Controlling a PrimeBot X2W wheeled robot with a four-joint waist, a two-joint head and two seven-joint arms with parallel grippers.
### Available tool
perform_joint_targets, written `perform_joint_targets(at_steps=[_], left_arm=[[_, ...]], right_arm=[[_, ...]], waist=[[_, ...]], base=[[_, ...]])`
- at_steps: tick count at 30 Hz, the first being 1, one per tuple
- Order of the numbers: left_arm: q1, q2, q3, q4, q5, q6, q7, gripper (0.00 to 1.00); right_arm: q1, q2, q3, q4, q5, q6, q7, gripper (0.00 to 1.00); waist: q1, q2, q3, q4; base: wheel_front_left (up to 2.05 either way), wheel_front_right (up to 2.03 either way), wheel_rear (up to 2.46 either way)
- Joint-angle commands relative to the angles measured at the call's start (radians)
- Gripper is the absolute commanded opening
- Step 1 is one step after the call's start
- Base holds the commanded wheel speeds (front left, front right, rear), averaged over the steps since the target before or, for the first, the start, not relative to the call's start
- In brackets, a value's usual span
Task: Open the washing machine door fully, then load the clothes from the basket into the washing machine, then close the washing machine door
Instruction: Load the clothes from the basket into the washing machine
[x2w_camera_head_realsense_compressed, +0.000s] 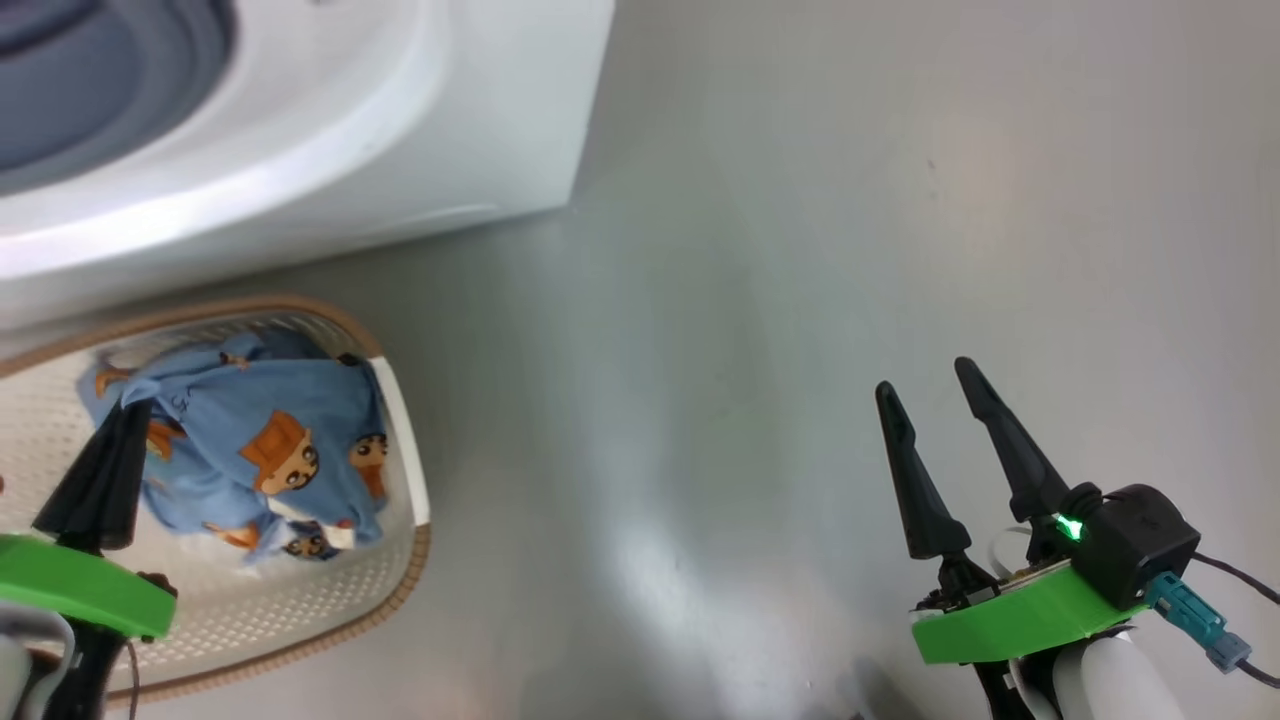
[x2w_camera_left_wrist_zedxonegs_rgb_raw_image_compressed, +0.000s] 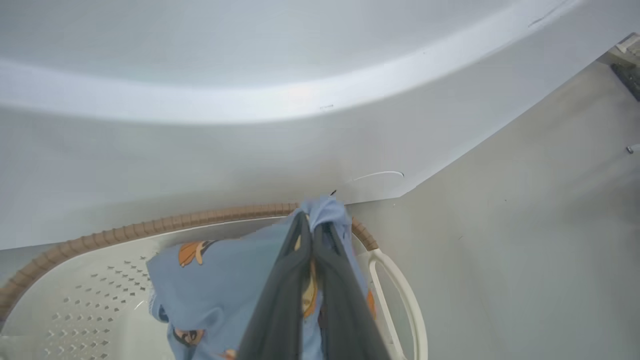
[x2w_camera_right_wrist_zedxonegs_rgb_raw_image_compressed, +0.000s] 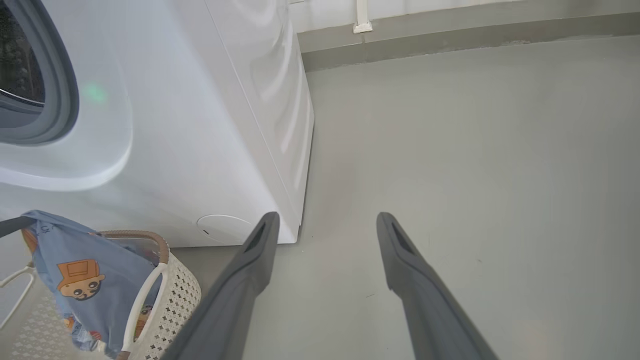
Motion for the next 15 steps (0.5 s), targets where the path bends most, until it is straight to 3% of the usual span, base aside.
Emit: perform_joint_targets(at_steps=[1,15], left_arm=[[0.023,0.029,0.060,-0.027,0.018,-0.003,-0.006,0.00],[0.154,-0.113,0.326,-0.159,0.191,-0.003,-0.006,0.00]], right_arm=[[0.001,-0.006,0.018,-0.010,-0.003,0.006,-0.005,1.00],[0.001,-0.006,-0.006,0.074,-0.023,0.006,-0.005,1.00]], waist=[[0.0000,0.0000,-0.081,0.049],[0.0000,0.0000,-0.289,0.103]], base=[[0.00,0.00,0.00],[0.00,0.00,0.00]])
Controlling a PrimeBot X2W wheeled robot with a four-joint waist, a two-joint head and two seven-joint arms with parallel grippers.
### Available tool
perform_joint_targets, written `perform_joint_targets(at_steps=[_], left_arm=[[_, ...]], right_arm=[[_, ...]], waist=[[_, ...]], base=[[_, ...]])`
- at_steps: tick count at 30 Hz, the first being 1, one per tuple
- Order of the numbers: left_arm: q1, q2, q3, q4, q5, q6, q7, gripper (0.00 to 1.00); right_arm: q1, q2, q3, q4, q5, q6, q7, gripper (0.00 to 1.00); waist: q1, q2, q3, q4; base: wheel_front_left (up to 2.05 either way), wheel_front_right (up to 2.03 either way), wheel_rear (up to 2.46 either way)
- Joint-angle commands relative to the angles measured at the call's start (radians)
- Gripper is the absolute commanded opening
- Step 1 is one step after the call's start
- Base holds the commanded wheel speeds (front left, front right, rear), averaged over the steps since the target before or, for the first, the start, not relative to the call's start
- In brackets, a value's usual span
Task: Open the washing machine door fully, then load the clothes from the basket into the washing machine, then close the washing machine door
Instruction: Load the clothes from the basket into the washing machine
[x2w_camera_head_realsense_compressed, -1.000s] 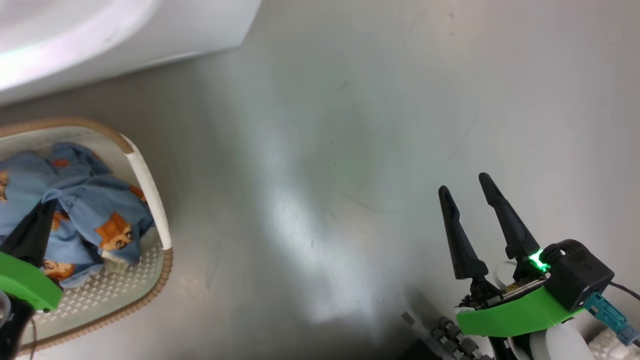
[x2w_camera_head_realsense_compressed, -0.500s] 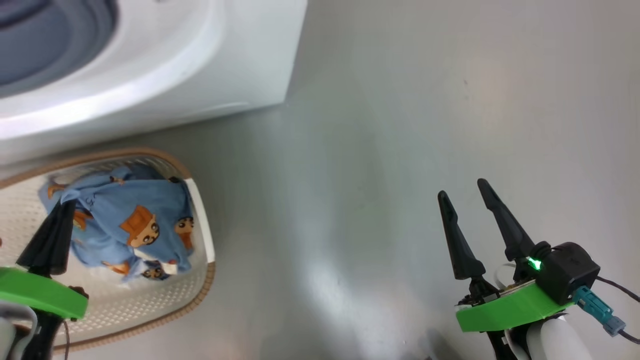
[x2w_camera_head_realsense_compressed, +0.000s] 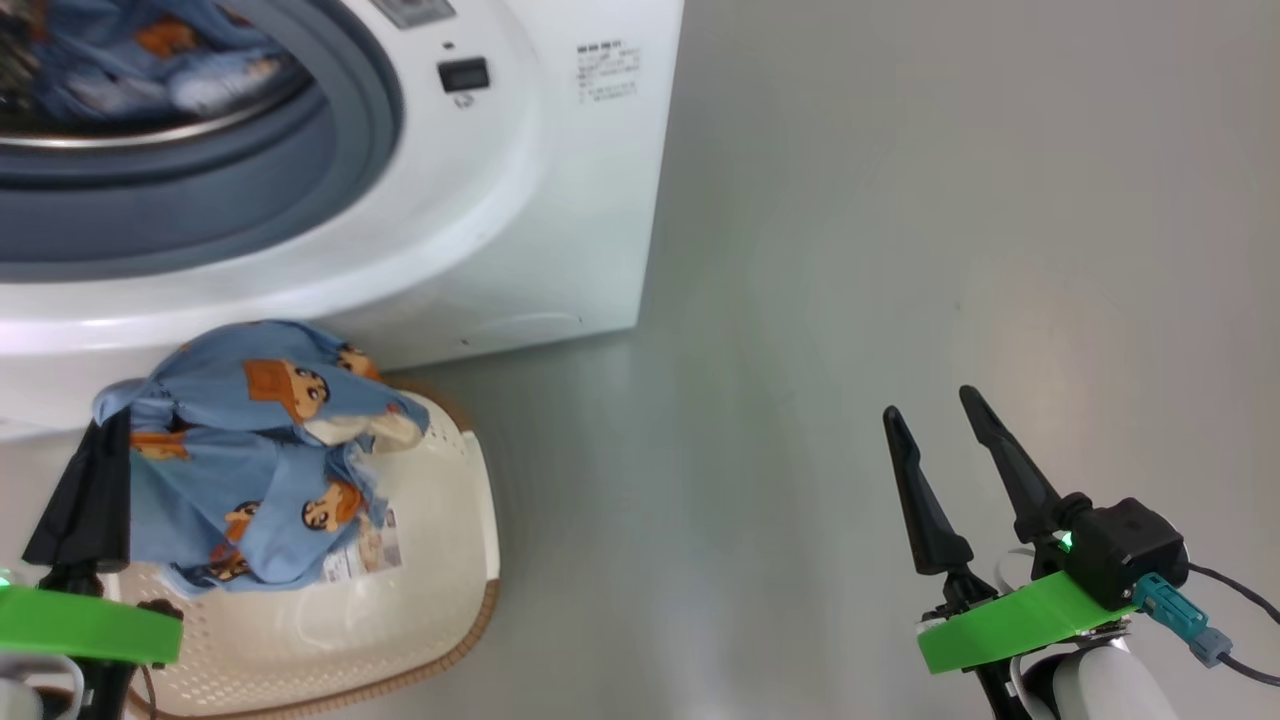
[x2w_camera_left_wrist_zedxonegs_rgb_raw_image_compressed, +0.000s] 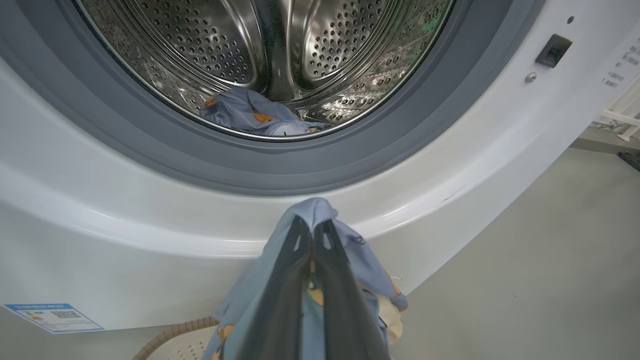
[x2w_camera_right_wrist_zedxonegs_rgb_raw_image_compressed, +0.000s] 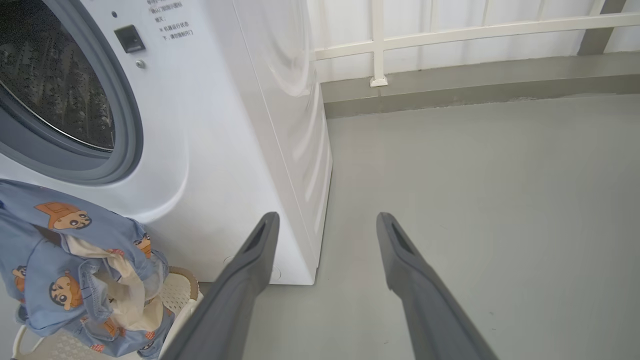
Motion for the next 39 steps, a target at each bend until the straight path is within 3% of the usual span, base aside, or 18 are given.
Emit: perform_joint_targets(at_steps=[1,18,30,39], left_arm=[[0.010,0.025,0.061,-0.032,0.024,-0.003,-0.006,0.00],[0.201,-0.151,0.277,-0.189,0.266,-0.003,-0.006,0.00],[0.328,-0.242,0.323,-0.226,0.402,-0.003,-0.006,0.00],[0.401,-0.302,0.348,-0.234,0.438,-0.003,-0.006,0.00]], right_arm=[[0.005,-0.003,0.018,-0.013,-0.011,0.006,-0.005,1.00],[0.047,-0.003,-0.011,0.047,-0.023,0.006,-0.005,1.00],[0.094,-0.003,-0.030,0.073,-0.038,0.006,-0.005,1.00],[0.109,-0.003,-0.036,0.080,-0.025,0.006,-0.005,1.00]], waist=[[0.0000,0.0000,-0.075,0.029],[0.0000,0.0000,-0.294,0.065],[0.0000,0.0000,-0.413,0.067],[0.0000,0.0000,-0.442,0.067]], base=[[0.00,0.00,0.00],[0.00,0.00,0.00],[0.00,0.00,0.00],[0.00,0.00,0.00]])
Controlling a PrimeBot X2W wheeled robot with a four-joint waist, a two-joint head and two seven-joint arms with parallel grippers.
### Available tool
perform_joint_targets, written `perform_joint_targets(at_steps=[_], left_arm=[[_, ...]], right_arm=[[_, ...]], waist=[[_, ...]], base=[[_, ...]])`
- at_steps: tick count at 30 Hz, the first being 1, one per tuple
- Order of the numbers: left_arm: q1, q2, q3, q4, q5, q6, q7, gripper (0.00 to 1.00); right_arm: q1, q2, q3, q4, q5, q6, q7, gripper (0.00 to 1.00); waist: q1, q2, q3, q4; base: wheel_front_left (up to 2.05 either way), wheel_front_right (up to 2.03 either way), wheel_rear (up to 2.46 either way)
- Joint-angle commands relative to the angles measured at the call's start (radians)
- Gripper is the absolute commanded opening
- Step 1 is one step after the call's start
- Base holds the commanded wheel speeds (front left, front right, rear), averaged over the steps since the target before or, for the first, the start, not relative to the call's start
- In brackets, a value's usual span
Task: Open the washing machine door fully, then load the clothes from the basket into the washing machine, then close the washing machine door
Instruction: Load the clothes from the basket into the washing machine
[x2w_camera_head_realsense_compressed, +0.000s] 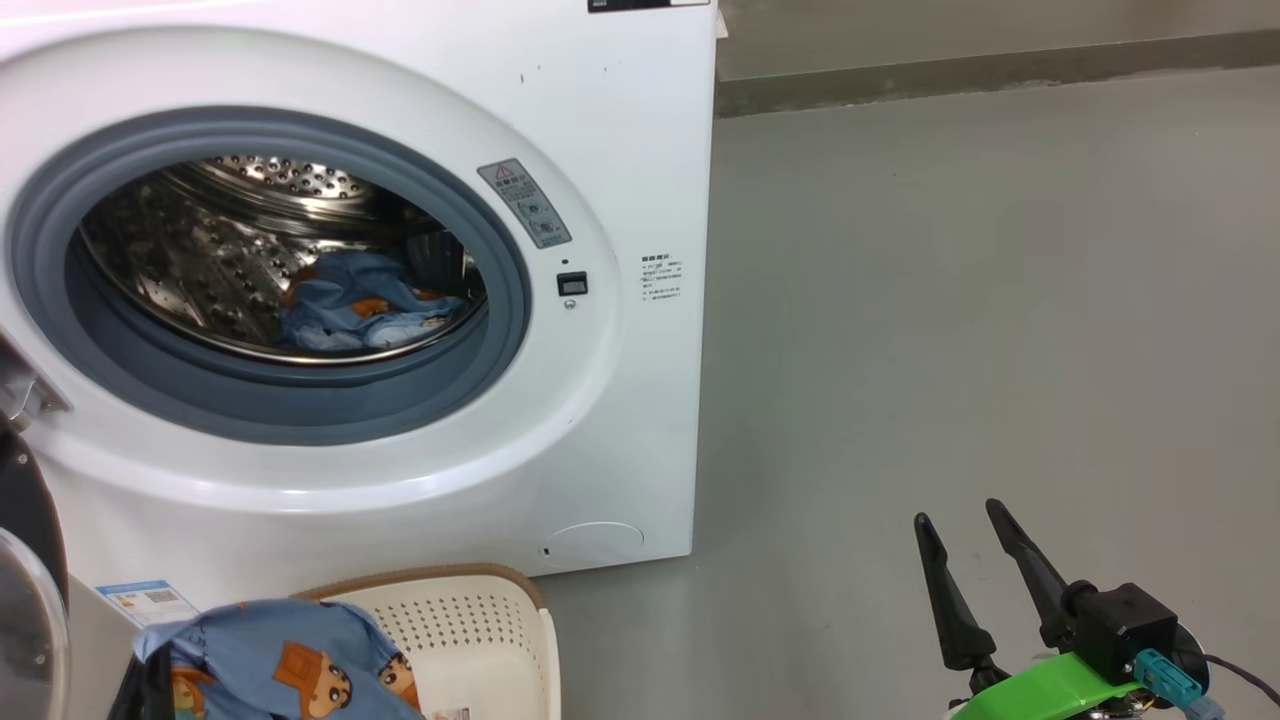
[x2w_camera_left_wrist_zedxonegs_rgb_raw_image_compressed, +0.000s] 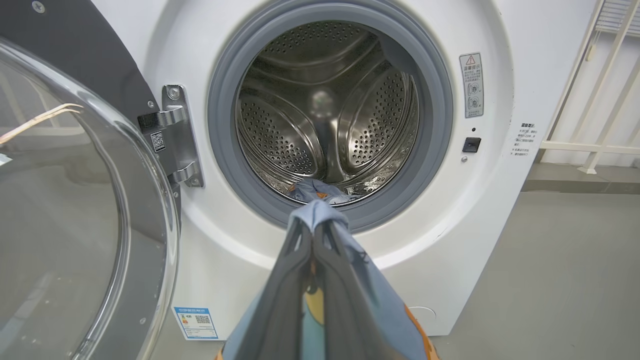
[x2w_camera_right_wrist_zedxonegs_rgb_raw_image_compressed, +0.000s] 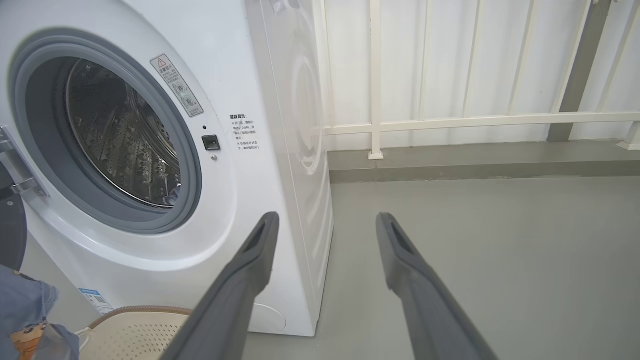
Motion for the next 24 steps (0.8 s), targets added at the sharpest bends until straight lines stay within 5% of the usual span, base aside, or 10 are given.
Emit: perform_joint_targets(at_steps=[1,13,24], left_arm=[[-0.020,0.006,0.042,-0.029,0.012,-0.003,-0.006,0.00],[-0.075,0.000,0.011,-0.016,-0.013,-0.003,-0.006,0.00],[-0.305,0.068,-0.029,0.034,-0.071,-0.003,-0.006,0.00]], right_arm=[[-0.010,-0.004,0.024,-0.020,0.004,0.006,-0.005,1.00],[-0.011,-0.004,0.033,-0.025,0.014,0.006,-0.005,1.00],[-0.022,-0.004,0.048,-0.062,0.015,0.006,-0.005,1.00]], waist=[[0.0000,0.0000,-0.002,0.000],[0.0000,0.0000,0.023,-0.005],[0.0000,0.0000,0.144,-0.039]], base=[[0.00,0.00,0.00],[0.00,0.00,0.00],[0.00,0.00,0.00]])
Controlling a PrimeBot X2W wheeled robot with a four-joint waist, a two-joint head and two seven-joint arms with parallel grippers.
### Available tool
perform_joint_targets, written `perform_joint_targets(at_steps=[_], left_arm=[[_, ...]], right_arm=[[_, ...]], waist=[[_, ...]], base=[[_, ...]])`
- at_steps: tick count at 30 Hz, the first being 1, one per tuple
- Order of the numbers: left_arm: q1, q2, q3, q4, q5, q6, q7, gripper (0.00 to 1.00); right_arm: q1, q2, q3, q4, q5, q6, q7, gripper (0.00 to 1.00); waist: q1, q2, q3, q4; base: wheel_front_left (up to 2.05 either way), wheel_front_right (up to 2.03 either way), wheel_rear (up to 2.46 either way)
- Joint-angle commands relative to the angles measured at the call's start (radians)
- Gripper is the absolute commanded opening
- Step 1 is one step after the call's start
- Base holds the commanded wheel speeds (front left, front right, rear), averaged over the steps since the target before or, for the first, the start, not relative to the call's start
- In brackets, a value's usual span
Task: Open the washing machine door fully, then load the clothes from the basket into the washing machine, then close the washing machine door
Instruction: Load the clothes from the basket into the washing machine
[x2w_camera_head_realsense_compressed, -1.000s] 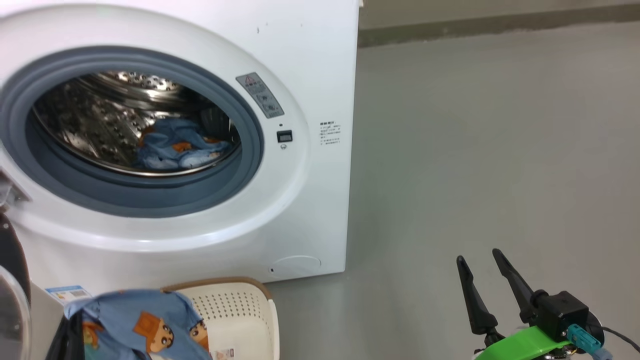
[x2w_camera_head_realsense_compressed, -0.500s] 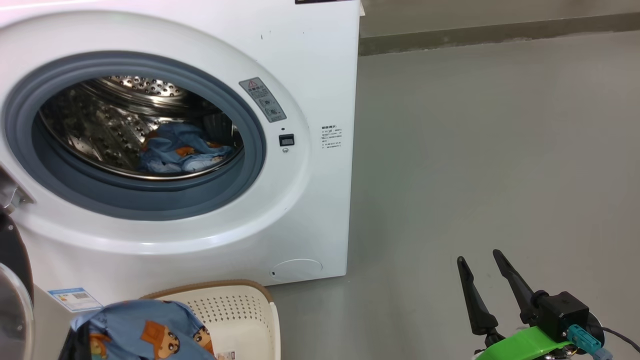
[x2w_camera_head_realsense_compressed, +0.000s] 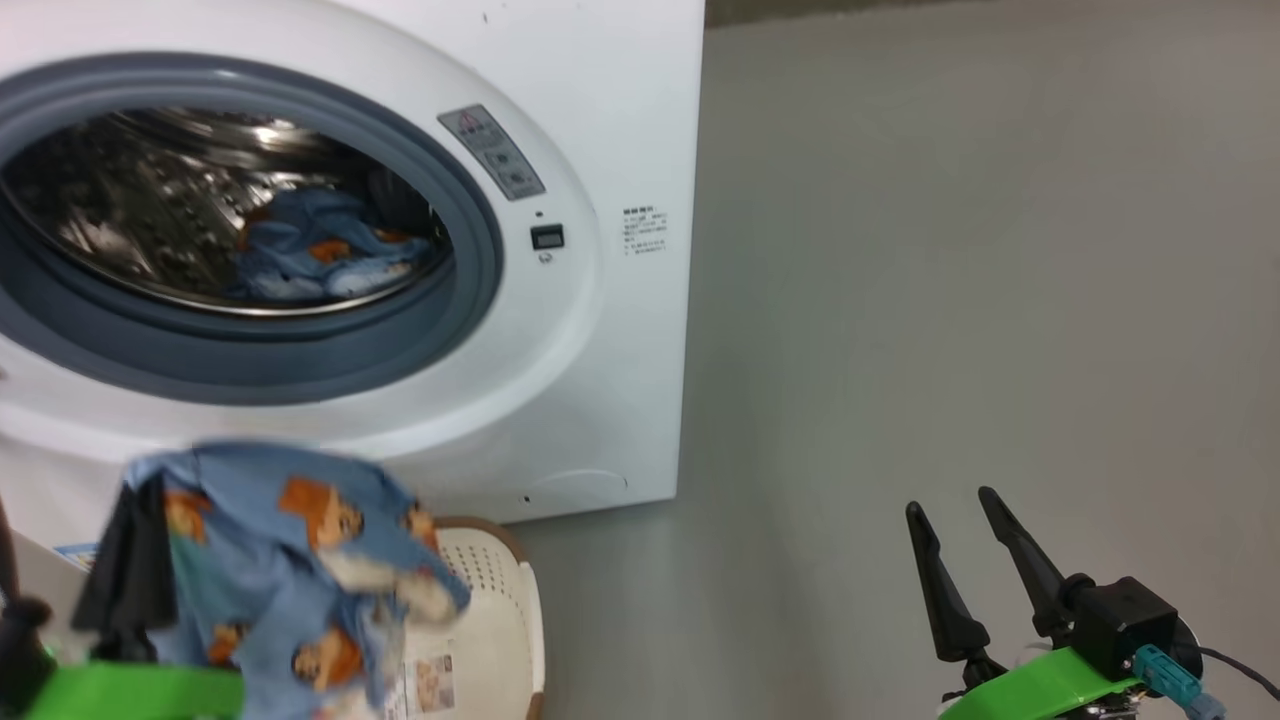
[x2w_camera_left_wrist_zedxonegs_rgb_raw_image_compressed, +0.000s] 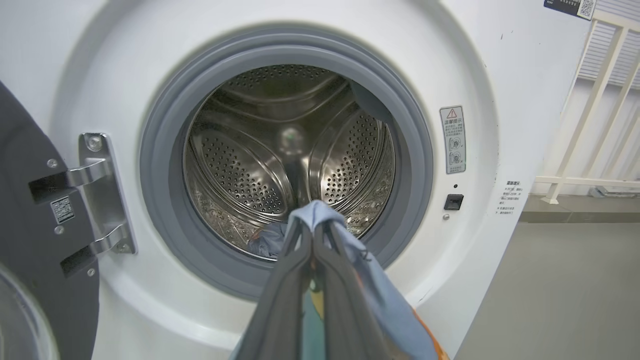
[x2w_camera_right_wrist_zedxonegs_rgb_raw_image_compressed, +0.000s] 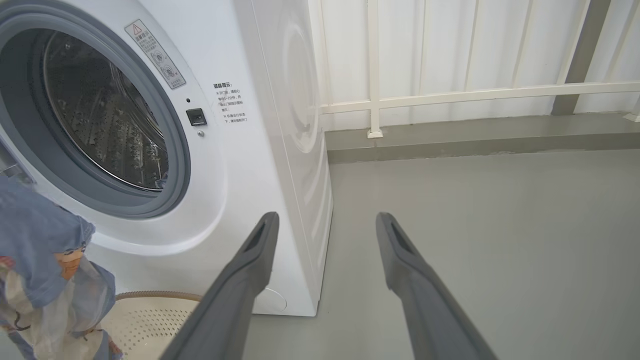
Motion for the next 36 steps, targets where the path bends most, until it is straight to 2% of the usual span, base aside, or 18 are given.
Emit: perform_joint_targets(at_steps=[1,22,31,36], left_arm=[[-0.087,0.045,0.037,0.000,-0.009,-0.003,-0.006,0.00],[-0.551,0.238,0.040,0.208,-0.143,-0.003,-0.006,0.00],[-0.749,0.292,-0.057,0.338,-0.216,-0.003,-0.005,0.00],[-0.860,0.335,-0.136,0.447,-0.256,-0.003,0.049,0.00]], right_arm=[[-0.023,-0.004,0.035,-0.036,0.003,0.006,-0.005,1.00],[-0.025,-0.004,0.081,-0.168,0.031,0.006,-0.005,1.00],[-0.025,-0.004,0.110,-0.198,0.055,0.006,-0.005,1.00],[-0.025,-0.004,0.136,-0.200,0.059,0.006,-0.005,1.00]], waist=[[0.0000,0.0000,0.057,-0.024],[0.0000,0.0000,0.359,-0.155],[0.0000,0.0000,0.464,-0.179],[0.0000,0.0000,0.505,-0.195]], base=[[0.00,0.00,0.00],[0.00,0.00,0.00],[0.00,0.00,0.00],[0.00,0.00,0.00]])
